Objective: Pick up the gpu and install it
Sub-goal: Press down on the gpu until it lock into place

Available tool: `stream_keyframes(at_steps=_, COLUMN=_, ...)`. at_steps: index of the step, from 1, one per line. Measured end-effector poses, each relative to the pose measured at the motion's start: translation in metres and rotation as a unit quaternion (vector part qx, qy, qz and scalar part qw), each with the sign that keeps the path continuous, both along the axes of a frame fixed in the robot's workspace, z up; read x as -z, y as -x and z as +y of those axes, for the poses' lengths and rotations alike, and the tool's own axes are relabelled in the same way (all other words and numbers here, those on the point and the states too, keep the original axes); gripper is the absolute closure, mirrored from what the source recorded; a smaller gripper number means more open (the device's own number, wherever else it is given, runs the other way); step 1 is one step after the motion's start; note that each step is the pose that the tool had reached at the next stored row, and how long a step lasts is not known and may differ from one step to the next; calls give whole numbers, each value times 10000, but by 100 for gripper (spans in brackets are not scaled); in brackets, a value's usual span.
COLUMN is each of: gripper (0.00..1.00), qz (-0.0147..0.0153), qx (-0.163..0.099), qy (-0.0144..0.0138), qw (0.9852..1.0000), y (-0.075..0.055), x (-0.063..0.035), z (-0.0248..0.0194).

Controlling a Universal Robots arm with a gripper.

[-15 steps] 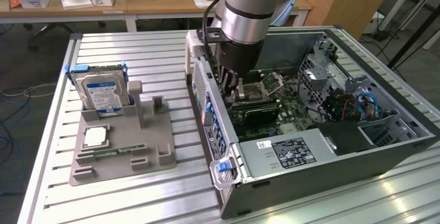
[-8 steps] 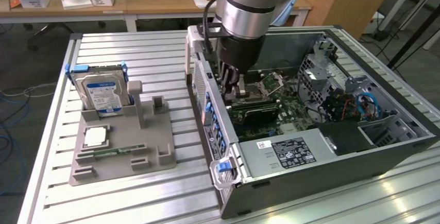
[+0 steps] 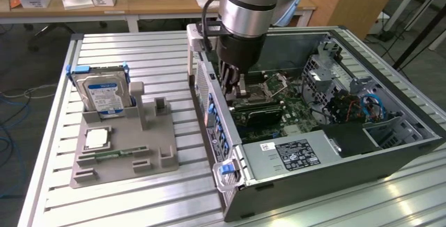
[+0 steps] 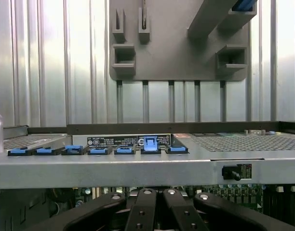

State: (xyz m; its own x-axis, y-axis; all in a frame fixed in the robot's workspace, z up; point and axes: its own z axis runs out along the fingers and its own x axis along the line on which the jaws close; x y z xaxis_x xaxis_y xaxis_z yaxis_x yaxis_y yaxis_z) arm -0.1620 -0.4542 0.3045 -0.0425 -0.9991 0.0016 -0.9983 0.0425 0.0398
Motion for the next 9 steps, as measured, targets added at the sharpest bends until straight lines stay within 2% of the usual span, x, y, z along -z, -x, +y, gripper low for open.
stream_keyframes(at_steps=4, gripper=89, qz=-3, qx=0, qy=1, qw=10000, y=1, x=28, z=0)
stream_keyframes(at_steps=9, gripper=89, qz=-2, qx=0, qy=17, qw=10000, y=1, x=73, z=-1)
